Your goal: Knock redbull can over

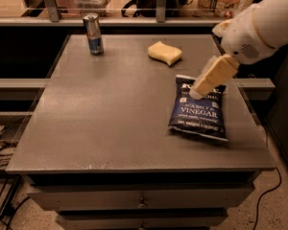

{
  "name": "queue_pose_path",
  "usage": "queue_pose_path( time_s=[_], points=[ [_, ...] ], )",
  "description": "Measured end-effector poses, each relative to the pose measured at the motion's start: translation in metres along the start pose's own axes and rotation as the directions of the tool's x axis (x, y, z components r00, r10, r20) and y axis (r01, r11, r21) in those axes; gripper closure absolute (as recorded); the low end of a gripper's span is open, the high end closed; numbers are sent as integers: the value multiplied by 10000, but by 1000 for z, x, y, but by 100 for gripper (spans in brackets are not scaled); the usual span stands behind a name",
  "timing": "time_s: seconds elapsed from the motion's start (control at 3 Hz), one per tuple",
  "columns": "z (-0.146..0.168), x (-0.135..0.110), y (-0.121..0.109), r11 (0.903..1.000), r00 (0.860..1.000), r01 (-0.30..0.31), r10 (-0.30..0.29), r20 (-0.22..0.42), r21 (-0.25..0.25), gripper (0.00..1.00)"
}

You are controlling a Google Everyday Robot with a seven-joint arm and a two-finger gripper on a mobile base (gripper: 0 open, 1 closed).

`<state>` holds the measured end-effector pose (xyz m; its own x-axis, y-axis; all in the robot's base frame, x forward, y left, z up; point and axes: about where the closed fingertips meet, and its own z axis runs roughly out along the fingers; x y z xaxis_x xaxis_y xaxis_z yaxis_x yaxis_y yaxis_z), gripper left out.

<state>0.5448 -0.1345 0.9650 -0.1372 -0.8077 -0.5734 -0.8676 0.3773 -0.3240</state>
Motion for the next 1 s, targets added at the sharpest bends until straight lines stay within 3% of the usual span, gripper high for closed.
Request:
queue_pose_path(
  time_s=[1.0],
  points=[
    [130,-90,-18,9975,9967,-256,306,748,-663,0]
  ],
)
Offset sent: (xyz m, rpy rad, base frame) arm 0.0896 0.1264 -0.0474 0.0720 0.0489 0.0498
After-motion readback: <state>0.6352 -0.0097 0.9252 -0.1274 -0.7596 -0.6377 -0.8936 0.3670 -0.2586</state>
